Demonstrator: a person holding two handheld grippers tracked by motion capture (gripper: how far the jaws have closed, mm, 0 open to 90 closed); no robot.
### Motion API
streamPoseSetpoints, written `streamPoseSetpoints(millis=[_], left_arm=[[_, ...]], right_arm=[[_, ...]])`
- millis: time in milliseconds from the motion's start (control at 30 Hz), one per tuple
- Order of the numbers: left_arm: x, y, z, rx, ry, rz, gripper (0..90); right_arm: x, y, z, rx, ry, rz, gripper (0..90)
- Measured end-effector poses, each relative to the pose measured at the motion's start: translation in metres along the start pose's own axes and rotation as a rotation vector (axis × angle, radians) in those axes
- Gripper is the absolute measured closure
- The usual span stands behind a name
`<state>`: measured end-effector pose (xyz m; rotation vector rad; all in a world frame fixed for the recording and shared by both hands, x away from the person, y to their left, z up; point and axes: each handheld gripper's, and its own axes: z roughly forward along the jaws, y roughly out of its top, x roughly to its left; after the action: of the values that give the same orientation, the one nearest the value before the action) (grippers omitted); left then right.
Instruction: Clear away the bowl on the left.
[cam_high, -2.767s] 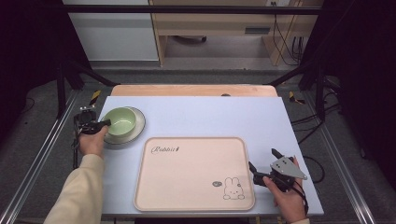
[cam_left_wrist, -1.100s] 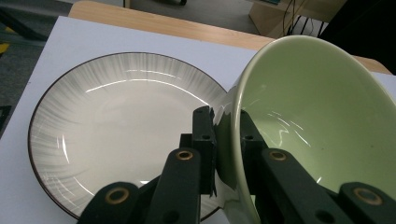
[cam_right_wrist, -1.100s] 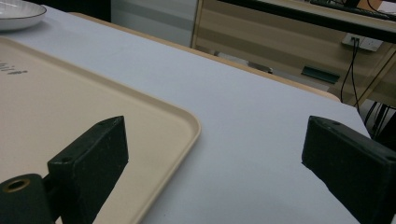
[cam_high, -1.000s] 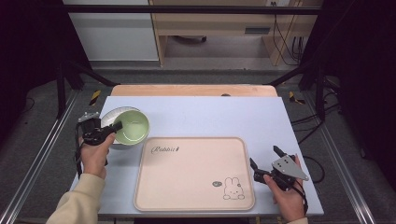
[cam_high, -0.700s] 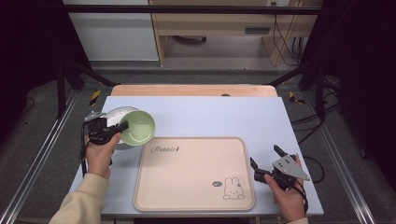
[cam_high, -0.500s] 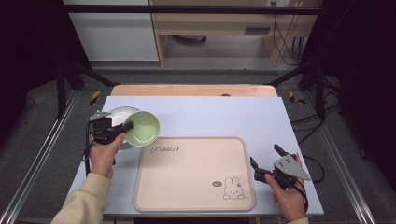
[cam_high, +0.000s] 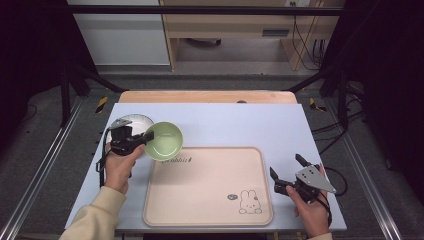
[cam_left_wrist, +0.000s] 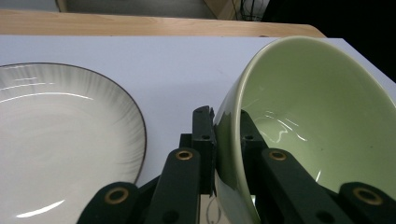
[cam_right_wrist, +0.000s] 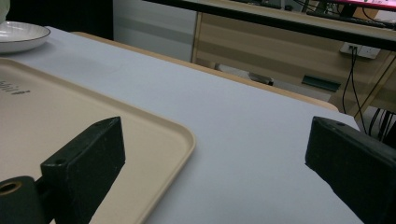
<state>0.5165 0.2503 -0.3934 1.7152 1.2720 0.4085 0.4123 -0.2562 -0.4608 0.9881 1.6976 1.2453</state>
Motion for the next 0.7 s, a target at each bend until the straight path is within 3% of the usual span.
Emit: streamPoseSetpoints(millis=[700], left_arm=[[-0.040, -0.008, 0.003, 0.025, -0.106, 0.051, 82.0]], right_arm=[[-0.001, 0.000, -0.002, -0.005, -0.008, 0.000, 4.9]])
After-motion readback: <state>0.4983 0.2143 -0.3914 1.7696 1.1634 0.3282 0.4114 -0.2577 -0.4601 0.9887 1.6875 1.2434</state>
